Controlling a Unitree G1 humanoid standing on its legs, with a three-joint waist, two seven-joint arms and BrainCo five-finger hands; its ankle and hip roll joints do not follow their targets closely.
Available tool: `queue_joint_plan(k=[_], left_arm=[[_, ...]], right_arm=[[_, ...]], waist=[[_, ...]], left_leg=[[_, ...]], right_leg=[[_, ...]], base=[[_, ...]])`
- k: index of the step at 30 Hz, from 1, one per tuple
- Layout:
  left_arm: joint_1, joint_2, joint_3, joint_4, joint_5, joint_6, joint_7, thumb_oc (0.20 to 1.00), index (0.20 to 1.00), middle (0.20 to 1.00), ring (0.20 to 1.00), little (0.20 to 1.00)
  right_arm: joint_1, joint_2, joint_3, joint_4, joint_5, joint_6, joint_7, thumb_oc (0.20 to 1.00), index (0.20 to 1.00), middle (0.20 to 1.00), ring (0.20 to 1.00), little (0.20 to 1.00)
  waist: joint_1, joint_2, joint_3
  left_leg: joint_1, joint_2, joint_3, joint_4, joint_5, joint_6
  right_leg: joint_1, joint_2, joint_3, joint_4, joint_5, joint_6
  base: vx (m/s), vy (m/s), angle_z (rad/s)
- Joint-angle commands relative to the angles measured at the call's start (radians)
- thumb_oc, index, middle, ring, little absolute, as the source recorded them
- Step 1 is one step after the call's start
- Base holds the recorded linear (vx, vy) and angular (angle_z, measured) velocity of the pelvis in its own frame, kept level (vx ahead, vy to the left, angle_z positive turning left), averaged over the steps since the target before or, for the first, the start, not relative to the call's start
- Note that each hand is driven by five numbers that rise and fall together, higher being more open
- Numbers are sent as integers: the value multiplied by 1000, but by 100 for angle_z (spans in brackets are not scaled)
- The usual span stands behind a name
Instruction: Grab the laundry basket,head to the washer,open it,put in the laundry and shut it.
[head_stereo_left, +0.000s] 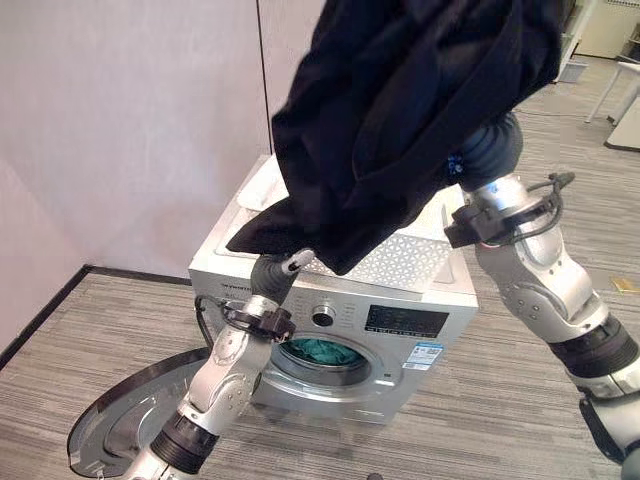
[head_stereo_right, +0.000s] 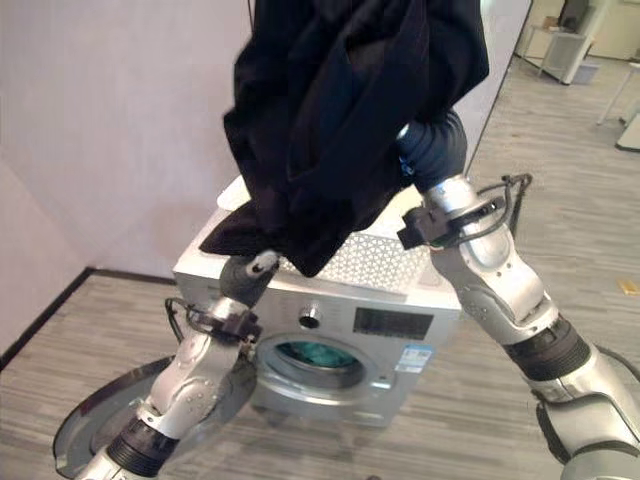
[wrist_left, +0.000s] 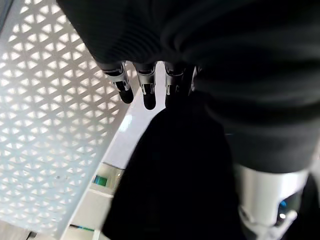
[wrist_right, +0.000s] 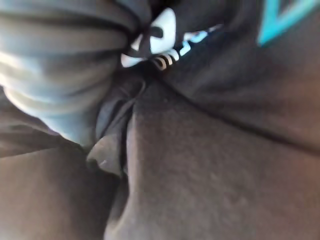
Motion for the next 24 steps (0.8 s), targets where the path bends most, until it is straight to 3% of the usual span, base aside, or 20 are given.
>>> queue_joint_plan(k=[1,8,12,14,24], left_arm=[[-22,19,35,-43,62,-62,-18,1000,1000,1000,1000,1000],[-15,26,30,-45,84,-62,-35,1000,1000,1000,1000,1000],[-10,32,32,-40,100,-59,-41,1000,1000,1000,1000,1000],[1,40,37,-39,108,-56,-51,1000,1000,1000,1000,1000],[-14,41,14,-30,119,-51,-50,1000,1000,1000,1000,1000]], right_arm=[[-86,4,-44,13,-5,-20,28,200,200,200,200,200],[-123,-19,8,56,-57,15,55,200,200,200,200,200],[-148,-75,60,65,-45,34,86,200,200,200,200,200],[-177,-124,144,72,-36,73,129,200,200,200,200,200],[-194,-89,261,68,4,124,186,200,200,200,200,200]], waist=[[16,-45,-34],[25,-47,-33],[26,-51,-34],[32,-57,-30],[53,-67,-20]], left_leg=[[-48,3,-33,9,8,-28],[-50,3,-39,9,10,-29],[-51,1,-42,9,12,-30],[-51,0,-48,9,14,-30],[-57,-4,-63,9,18,-31]], right_leg=[[26,0,-17,1,40,22],[26,-1,-24,3,39,18],[28,-2,-29,3,38,18],[31,-4,-36,5,39,18],[36,-7,-52,8,38,17]], base=[[0,0,0],[0,0,0],[-1,2,3],[-8,14,4],[-8,5,4]])
